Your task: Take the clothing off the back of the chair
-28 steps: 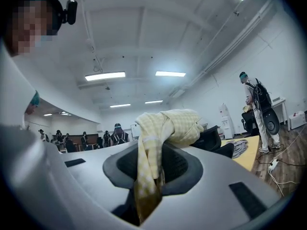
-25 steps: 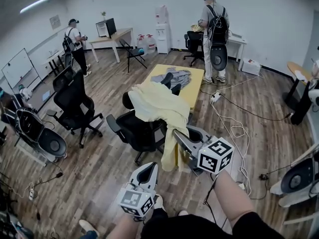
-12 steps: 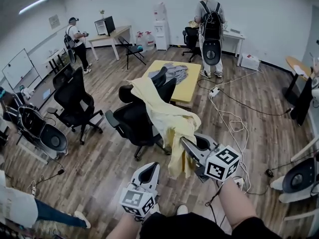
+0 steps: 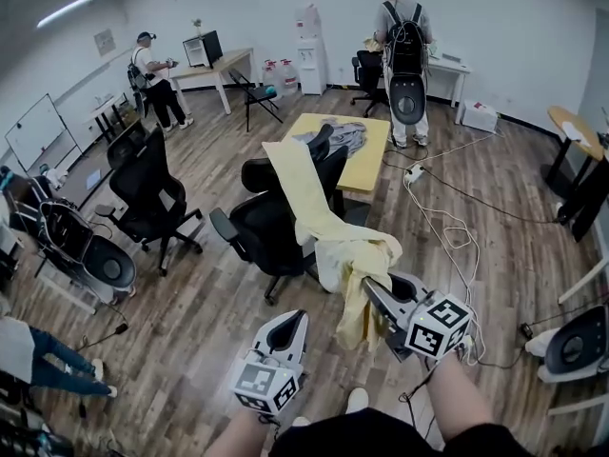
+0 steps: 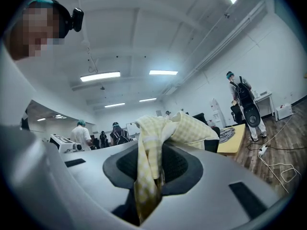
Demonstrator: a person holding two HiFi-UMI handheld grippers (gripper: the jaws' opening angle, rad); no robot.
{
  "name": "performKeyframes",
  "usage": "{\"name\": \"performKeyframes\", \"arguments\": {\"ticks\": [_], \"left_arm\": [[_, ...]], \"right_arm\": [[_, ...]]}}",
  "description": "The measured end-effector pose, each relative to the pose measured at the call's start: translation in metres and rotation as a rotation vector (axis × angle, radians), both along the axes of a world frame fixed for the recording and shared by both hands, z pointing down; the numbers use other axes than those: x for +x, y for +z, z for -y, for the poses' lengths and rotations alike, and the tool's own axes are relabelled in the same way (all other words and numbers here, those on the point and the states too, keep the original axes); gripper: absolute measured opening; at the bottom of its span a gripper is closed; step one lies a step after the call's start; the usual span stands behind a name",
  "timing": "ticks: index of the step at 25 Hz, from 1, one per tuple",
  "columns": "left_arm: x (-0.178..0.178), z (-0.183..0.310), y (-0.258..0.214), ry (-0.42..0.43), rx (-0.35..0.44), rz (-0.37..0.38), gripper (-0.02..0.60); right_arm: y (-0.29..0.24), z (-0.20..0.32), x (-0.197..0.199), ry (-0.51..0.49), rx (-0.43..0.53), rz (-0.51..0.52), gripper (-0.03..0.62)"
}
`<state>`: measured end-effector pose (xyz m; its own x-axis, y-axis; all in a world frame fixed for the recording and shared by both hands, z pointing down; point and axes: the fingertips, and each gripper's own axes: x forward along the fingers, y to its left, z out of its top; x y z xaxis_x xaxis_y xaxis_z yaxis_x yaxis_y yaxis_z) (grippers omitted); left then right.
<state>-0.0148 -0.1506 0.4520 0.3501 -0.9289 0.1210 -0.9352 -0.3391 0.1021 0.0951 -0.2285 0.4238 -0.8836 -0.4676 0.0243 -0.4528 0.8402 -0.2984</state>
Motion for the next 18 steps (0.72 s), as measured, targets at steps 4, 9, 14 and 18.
{"name": "performKeyframes", "arguments": {"ticks": [4, 9, 14, 18], "left_arm": [[-0.023, -0.021, -0.002, 0.012, -0.008, -0.004, 0.018], [-0.048, -0.051, -0.004, 0.041, -0.003, -0.013, 0.018], [-0.067, -0.081, -0.007, 0.081, 0.012, -0.028, 0.018], [-0.082, -0.106, -0.001, 0.106, 0.002, -0.036, 0.018]], "right_arm": [[0.003, -0.026, -0.018, 0.023, -0.017, -0.014, 0.094], [0.010, -0.065, -0.042, 0.052, -0.038, -0.037, 0.094], [0.025, -0.105, -0.062, 0.076, -0.059, -0.064, 0.094], [0.035, -0.136, -0.074, 0.122, -0.097, -0.085, 0.094]]}}
